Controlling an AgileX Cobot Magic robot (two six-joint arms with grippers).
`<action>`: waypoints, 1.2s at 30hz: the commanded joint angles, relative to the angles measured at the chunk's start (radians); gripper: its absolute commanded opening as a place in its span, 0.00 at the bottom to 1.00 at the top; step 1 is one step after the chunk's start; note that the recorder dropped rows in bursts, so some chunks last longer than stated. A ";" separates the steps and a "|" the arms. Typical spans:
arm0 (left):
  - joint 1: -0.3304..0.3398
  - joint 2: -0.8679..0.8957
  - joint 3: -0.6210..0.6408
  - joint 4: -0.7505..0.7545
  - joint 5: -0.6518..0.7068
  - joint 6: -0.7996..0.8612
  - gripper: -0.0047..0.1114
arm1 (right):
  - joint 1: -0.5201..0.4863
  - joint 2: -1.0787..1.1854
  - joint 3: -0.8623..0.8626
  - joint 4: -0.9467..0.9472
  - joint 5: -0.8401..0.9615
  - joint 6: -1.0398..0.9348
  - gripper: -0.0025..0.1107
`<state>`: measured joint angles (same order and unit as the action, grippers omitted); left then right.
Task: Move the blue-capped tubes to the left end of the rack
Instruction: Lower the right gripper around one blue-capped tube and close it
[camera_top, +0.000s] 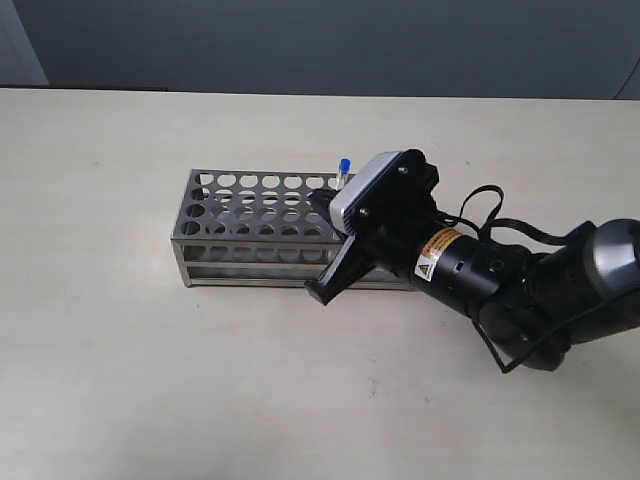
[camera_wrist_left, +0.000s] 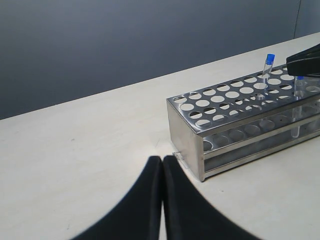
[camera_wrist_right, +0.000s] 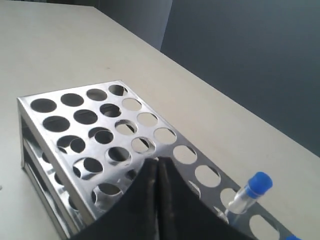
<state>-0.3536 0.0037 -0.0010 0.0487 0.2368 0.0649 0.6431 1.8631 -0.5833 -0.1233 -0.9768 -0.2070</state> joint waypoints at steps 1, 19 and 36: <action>-0.007 -0.004 0.001 -0.001 -0.004 -0.004 0.04 | -0.004 -0.042 -0.001 -0.036 0.004 -0.004 0.02; -0.007 -0.004 0.001 -0.001 -0.004 -0.004 0.04 | -0.004 -0.217 -0.001 -0.050 0.085 -0.002 0.02; -0.007 -0.004 0.001 -0.001 -0.004 -0.004 0.04 | -0.004 -0.264 -0.001 0.094 0.261 -0.006 0.02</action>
<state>-0.3536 0.0037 -0.0010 0.0487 0.2368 0.0649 0.6431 1.6061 -0.5815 -0.0735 -0.8075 -0.2089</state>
